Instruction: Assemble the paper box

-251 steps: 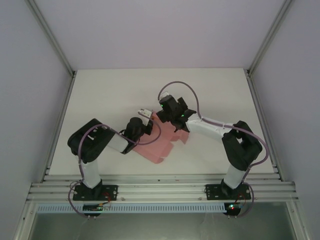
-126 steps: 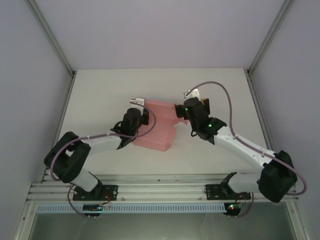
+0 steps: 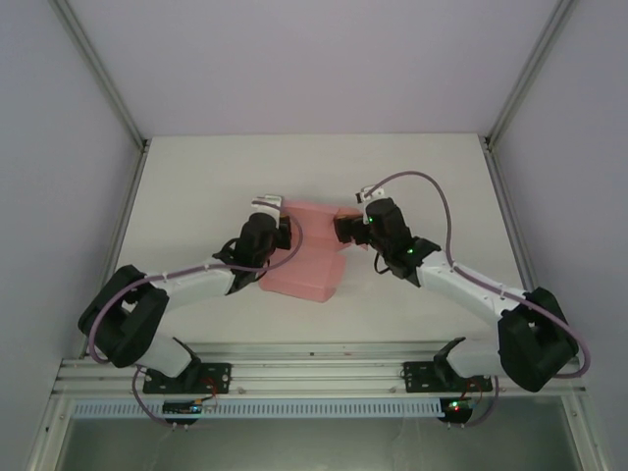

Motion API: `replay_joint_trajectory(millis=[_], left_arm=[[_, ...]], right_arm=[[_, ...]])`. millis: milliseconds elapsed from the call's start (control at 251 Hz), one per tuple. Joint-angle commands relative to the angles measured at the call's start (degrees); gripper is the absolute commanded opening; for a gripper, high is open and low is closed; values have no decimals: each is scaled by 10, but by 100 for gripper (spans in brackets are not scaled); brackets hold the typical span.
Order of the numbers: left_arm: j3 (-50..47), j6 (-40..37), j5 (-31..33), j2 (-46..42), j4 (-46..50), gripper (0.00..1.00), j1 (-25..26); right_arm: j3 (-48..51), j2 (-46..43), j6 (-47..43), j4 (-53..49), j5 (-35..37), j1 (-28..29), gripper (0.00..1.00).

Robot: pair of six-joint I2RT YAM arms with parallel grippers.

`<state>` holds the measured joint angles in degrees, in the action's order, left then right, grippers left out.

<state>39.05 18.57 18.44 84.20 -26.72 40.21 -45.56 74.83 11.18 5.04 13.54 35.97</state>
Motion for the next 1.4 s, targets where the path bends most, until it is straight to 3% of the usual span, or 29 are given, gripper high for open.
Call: replay_joint_trajectory(millis=[0, 92, 243, 379, 686, 1094, 1393], left_arm=[[-9, 12, -59, -16, -35, 0, 6], [-11, 13, -65, -17, -37, 0, 7], [-12, 25, -18, -25, -21, 0, 8], [-10, 32, 40, -38, 3, 0, 7], [-5, 19, 46, -50, 18, 0, 3], [-1, 9, 26, -52, 22, 0, 4], [-10, -11, -20, -49, 0, 0, 4]], right_arm=[[26, 7, 8, 123, -57, 2, 99], [45, 4, 21, 177, -58, 4, 99], [56, -22, 24, 162, -6, 7, 99], [63, -71, 24, 75, 6, 5, 99], [82, -167, 24, -107, 4, 5, 99], [67, -100, 21, -114, -16, 5, 99], [57, -64, -7, 6, -44, 4, 99]])
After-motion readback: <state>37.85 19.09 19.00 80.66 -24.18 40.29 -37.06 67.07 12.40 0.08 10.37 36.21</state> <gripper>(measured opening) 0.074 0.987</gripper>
